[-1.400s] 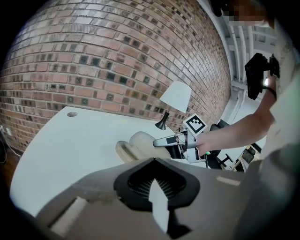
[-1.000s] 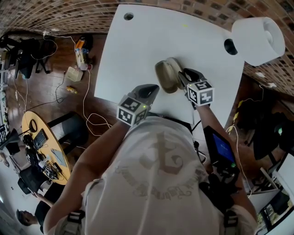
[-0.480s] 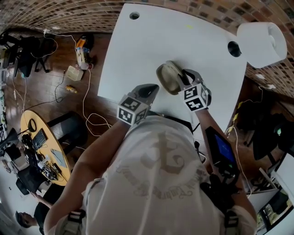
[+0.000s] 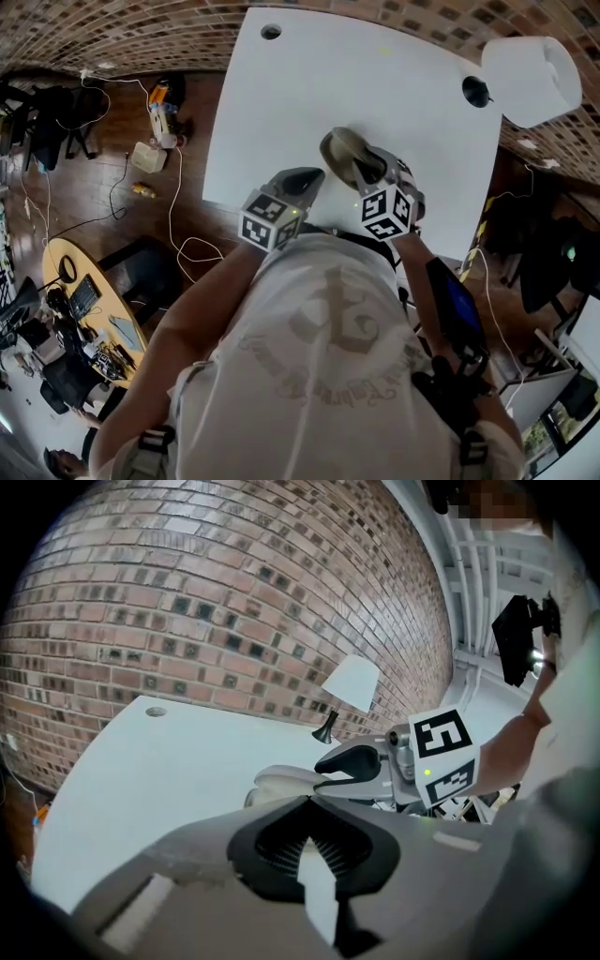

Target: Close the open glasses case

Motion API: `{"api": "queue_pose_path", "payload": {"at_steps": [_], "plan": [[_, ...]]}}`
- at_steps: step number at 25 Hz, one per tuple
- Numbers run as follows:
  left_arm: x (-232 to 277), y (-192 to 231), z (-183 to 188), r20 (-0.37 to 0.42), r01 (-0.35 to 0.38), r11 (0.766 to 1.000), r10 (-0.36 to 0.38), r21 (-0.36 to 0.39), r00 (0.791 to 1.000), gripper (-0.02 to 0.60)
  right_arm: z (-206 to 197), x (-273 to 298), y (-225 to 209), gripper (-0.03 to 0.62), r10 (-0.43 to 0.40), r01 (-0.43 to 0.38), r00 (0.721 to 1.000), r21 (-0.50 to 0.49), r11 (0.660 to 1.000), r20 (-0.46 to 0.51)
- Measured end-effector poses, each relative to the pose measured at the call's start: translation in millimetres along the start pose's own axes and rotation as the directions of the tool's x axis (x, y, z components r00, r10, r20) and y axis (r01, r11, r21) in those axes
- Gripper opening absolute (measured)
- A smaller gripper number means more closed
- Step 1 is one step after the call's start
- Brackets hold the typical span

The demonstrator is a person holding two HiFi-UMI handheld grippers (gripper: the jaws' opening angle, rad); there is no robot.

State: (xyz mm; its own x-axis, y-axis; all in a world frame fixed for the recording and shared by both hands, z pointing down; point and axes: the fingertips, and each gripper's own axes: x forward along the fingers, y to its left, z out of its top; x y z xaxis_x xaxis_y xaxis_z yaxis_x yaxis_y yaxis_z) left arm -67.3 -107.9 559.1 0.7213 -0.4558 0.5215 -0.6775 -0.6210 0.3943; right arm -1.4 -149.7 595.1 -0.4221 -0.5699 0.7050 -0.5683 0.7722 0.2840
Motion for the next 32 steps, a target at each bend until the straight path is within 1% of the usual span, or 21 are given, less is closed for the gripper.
{"api": "queue_pose_path", "payload": {"at_steps": [3, 9, 14, 17, 20, 22, 26, 32], "plan": [[-2, -2, 0, 0.000, 0.018, 1.000, -0.018, 0.009, 1.000, 0.005, 1, -1, 5, 0.138, 0.001, -0.001, 1.000, 0.016, 1.000, 0.004], [-8, -1, 1, -0.003, 0.025, 1.000, -0.025, 0.018, 1.000, 0.005, 5, -3, 23, 0.156, 0.067, -0.069, 0.997, 0.053, 0.996, 0.033], [-11, -1, 1, 0.000, 0.031, 0.999, -0.031, 0.020, 1.000, 0.005, 8, -4, 45, 0.153, 0.125, -0.126, 0.992, 0.042, 0.991, 0.035], [-10, -4, 1, -0.006, 0.040, 0.999, -0.040, 0.024, 0.999, 0.005, 8, -1, 51, 0.153, 0.150, -0.154, 0.987, 0.091, 0.984, 0.048], [-8, -6, 4, -0.007, 0.043, 0.999, -0.043, 0.031, 0.999, 0.005, 11, 2, 51, 0.146, 0.177, -0.185, 0.982, 0.128, 0.974, 0.071], [-6, -8, 4, -0.010, 0.044, 0.999, -0.043, 0.033, 0.999, 0.005, 11, 2, 53, 0.143, 0.192, -0.201, 0.978, 0.123, 0.972, 0.078], [-4, -9, 5, -0.014, 0.040, 0.999, -0.039, 0.034, 0.999, 0.005, 10, 3, 57, 0.110, 0.224, -0.232, 0.971, 0.113, 0.966, 0.078], [0, -6, 9, -0.004, 0.014, 0.999, -0.014, 0.029, 1.000, 0.005, 6, 9, 65, 0.077, 0.275, -0.281, 0.959, 0.092, 0.955, 0.071]]}}
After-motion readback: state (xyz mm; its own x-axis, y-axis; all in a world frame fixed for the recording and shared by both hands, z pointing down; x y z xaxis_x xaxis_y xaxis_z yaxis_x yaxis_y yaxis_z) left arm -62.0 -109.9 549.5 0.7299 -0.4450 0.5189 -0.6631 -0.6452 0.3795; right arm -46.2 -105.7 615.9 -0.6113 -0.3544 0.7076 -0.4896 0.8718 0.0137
